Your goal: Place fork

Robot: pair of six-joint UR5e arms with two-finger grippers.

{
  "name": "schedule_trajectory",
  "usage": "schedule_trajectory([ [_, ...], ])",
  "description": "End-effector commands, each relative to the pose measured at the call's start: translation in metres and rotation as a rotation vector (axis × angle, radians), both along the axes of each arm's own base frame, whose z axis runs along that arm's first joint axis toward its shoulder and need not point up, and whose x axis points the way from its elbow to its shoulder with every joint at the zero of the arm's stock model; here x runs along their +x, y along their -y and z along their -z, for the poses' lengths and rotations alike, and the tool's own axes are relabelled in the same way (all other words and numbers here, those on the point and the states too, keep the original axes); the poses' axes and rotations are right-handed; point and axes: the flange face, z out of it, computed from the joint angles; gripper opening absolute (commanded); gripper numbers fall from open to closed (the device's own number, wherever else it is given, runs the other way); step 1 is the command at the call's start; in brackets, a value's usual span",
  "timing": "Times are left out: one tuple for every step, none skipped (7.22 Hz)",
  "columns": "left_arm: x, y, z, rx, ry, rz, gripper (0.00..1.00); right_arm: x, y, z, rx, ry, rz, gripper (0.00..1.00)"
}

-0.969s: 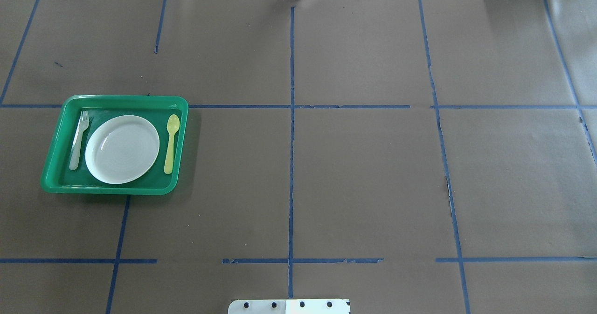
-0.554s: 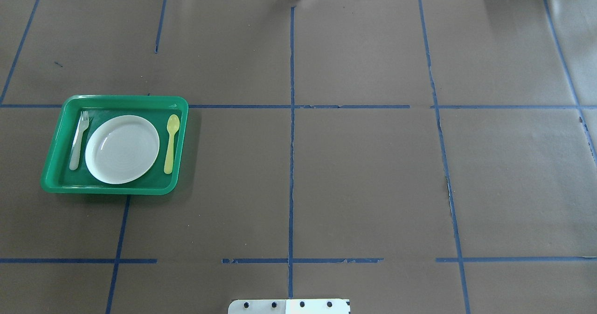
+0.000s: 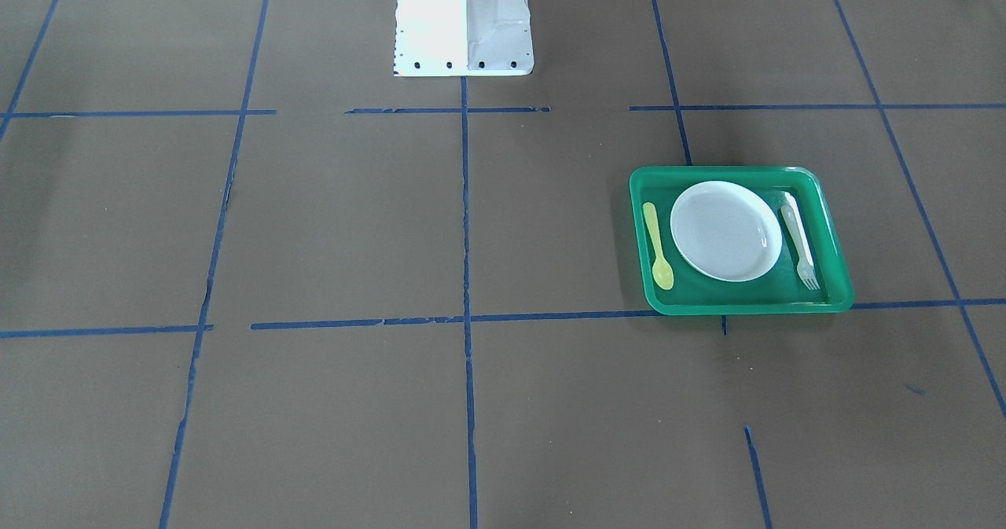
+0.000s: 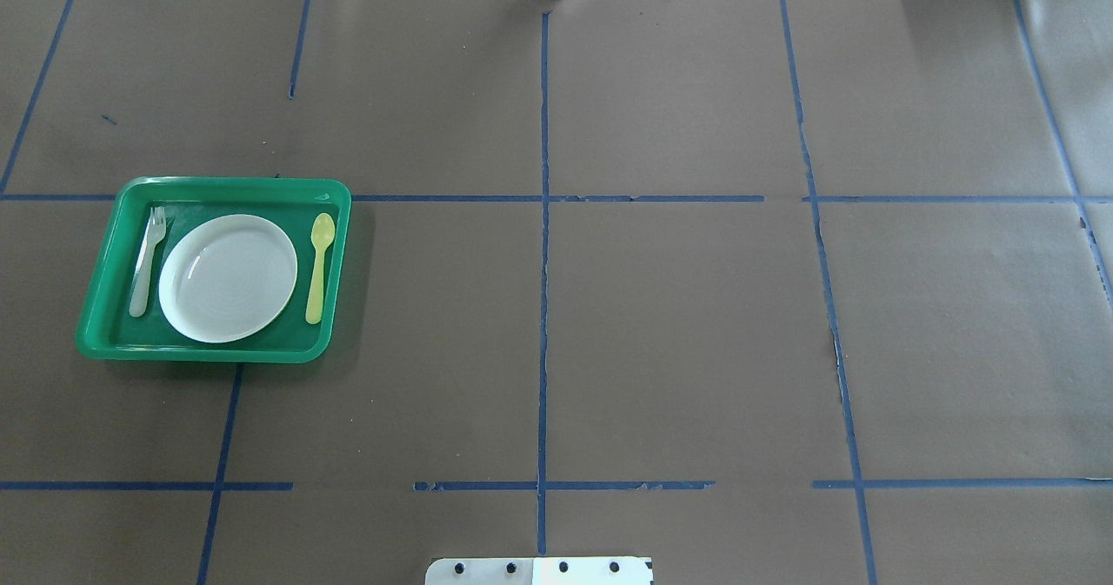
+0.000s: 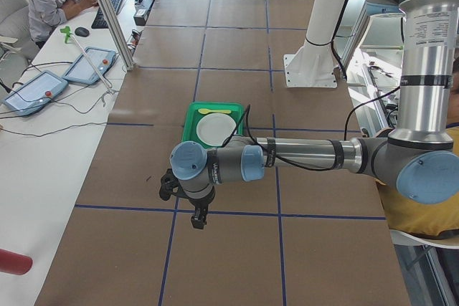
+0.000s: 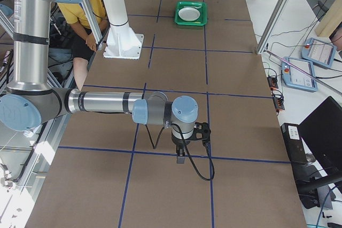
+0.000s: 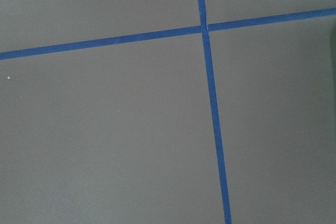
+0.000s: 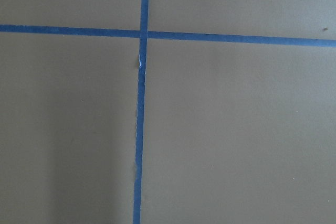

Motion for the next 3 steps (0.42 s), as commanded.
schedule_trajectory([
  [-0.0009, 0.0051, 0.0043, 0.007, 0.001, -0.001, 1.0, 0.0007, -0.0001, 0.0, -0.001, 0.0, -0.002, 1.0],
  [-0.001, 0.0058, 0.005, 0.011, 0.001, -0.003, 1.0, 0.0, 0.0, 0.0, 0.0, 0.0, 0.0, 1.0],
  [-0.0007, 0.0095, 0.0071, 0.017, 0.006, -0.005, 1.0, 0.0, 0.0, 0.0, 0.0, 0.0, 0.0, 1.0],
])
